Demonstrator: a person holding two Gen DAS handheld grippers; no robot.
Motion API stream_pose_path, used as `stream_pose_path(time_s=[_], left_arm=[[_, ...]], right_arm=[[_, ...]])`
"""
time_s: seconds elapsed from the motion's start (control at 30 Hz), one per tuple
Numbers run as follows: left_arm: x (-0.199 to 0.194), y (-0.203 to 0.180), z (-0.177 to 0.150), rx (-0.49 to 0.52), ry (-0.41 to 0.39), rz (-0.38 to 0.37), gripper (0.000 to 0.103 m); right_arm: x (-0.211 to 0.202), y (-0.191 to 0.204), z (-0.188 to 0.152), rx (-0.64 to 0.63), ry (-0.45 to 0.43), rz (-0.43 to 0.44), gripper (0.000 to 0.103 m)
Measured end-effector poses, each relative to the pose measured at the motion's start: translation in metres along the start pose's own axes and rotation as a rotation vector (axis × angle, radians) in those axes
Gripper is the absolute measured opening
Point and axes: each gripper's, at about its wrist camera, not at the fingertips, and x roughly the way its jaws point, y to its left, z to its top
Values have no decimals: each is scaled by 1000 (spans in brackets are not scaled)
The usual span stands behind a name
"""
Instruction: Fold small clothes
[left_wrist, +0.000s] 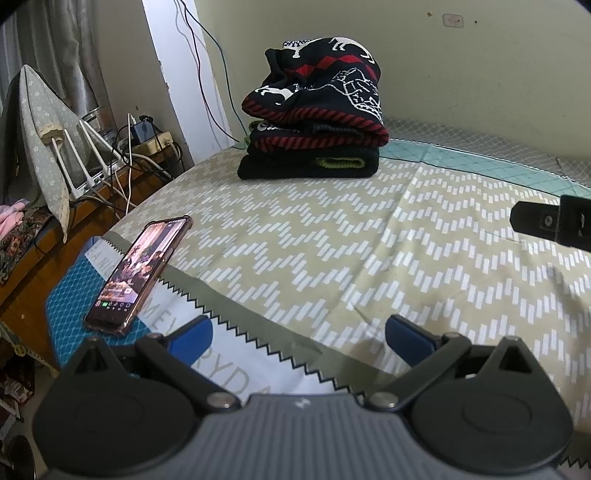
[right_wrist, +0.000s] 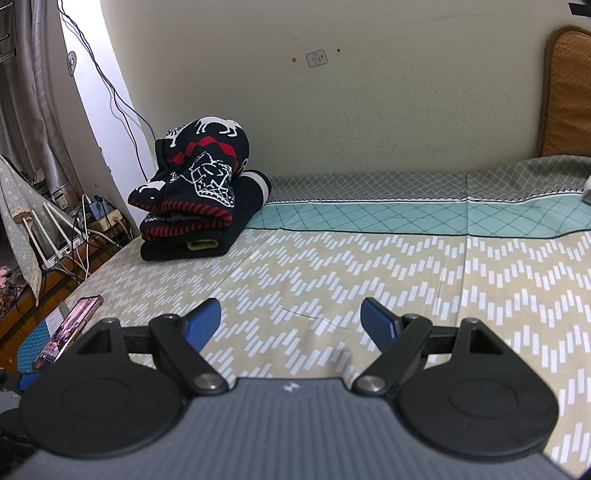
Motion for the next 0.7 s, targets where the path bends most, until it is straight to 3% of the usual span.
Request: stream_pose_path(time_s=[0.7], left_arm=[[-5, -6, 1, 24, -24, -10, 103]], right_arm=[[0, 0, 0, -1, 0, 1, 85]])
